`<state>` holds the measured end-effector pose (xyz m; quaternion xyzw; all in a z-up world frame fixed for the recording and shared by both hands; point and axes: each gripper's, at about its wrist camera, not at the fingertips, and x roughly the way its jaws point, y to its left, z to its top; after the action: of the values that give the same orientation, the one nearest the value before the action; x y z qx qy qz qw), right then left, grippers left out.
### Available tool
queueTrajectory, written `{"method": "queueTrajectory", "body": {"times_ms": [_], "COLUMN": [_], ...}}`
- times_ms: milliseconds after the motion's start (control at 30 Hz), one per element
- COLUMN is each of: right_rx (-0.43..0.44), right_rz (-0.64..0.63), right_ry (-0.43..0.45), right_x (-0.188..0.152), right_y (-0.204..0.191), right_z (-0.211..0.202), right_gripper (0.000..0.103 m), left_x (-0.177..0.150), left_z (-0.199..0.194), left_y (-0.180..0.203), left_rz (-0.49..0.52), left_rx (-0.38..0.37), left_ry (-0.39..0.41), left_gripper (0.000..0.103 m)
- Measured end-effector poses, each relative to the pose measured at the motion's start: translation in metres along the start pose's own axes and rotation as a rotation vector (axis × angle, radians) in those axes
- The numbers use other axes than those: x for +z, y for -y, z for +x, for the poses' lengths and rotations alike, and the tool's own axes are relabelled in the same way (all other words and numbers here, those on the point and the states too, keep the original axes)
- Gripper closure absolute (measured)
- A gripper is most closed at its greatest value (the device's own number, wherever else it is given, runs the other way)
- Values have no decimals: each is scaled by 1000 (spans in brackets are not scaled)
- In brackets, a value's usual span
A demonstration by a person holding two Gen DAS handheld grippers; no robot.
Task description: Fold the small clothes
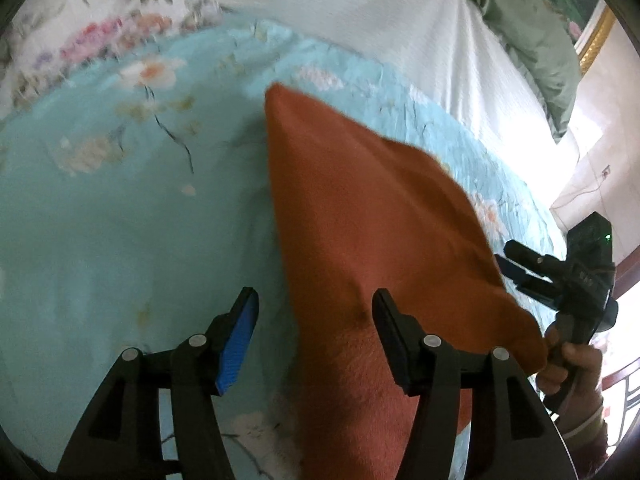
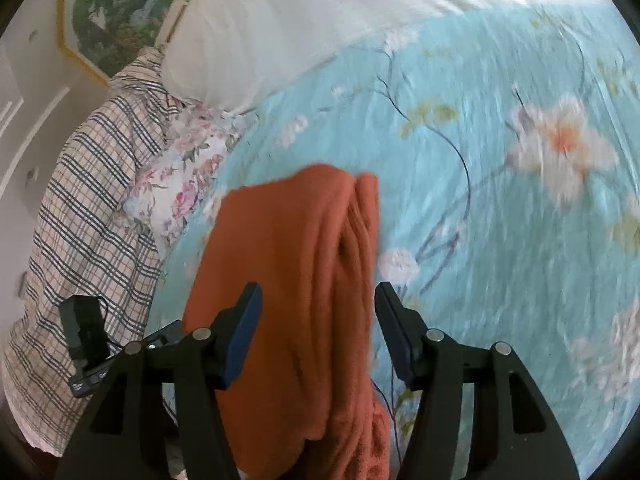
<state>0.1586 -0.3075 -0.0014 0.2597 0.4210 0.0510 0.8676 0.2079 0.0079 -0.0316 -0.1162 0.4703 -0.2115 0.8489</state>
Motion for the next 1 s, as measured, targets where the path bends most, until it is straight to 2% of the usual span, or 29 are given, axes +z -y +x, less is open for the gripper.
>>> {"method": "queueTrajectory", "body": {"times_ms": [133,233,333,367,433,500,600,700,800,900,1000], "right_rx": [-46,-70,-52,-57,-45,31,22,-61,-121,-114,-122], "right_rz": [-49,-51,-48,-50,-55,-56,-71,-42,-4,27,21], "right_ry": [-28,-54,-83,-95,-81,-7,71,35,-14,0,2], "right_x": [9,17,24,29,33,37,33,24,13,8,8], "right_y": [-11,-10,-8,-7,-7,-13,-16,1,23,32,32], "right_z": [18,39,55,60,55,34,10,21,44,48,47], "right_gripper": [44,51,64,84,92,92,92,92,92,92,91], "left_x": [0,-2,-4,-3,-3,1,13,21,22,21,19], "left_z": [-19,-24,-24,-21,-14,-6,-1,3,21,43,55], "left_y": [10,22,32,35,36,37,40,43,41,42,45], "left_rz": [49,101,138,146,160,167,178,186,177,184,211], "left_rx": [-32,-58,-92,-104,-114,-109,-119,-130,-122,-64,-36], "left_ry": [43,53,48,42,32,16,18,23,-18,-76,-81], "left_gripper": [47,49,50,50,51,58,59,59,59,65,65]}}
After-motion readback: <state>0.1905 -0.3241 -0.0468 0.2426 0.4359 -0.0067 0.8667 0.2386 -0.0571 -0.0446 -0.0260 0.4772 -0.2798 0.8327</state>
